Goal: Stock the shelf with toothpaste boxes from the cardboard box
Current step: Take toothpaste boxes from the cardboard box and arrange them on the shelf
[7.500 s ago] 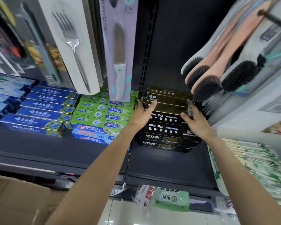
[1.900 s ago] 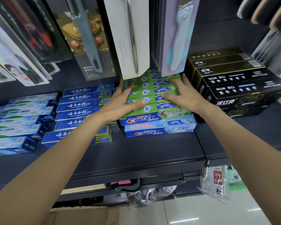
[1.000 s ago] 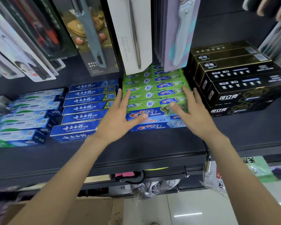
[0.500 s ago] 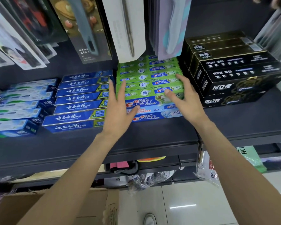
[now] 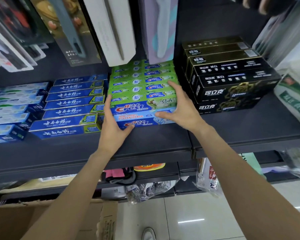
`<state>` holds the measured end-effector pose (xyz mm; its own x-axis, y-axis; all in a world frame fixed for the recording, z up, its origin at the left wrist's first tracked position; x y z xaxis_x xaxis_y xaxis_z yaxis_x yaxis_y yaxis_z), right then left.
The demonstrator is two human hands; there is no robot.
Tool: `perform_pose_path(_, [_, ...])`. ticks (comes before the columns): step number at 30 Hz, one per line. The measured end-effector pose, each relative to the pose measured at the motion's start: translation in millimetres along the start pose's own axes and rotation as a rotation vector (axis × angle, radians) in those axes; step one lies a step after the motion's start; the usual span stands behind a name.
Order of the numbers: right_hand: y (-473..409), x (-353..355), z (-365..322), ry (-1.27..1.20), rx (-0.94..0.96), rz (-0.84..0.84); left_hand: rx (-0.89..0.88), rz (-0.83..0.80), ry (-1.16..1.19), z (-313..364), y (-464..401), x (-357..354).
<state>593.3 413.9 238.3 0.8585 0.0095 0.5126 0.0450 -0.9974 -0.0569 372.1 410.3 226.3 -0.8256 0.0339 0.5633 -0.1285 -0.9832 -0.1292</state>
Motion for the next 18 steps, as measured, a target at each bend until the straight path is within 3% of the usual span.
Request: perform_pose_path(18, [8, 0, 0, -0.177, 0.015, -0.004, 0.028, -0.021, -0.096, 4, -10, -1])
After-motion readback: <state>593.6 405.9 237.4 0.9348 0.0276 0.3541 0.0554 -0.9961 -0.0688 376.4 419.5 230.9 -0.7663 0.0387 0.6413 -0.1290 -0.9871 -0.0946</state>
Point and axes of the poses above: each hand's wrist, its own y-axis away from the middle knuckle, its own x-axis out of the back of the hand, z = x × y, the point moved 6 cm from there along -y, towards the middle knuckle, and after that the axes turned 4 degrees about -z, right-handed, at the moved point
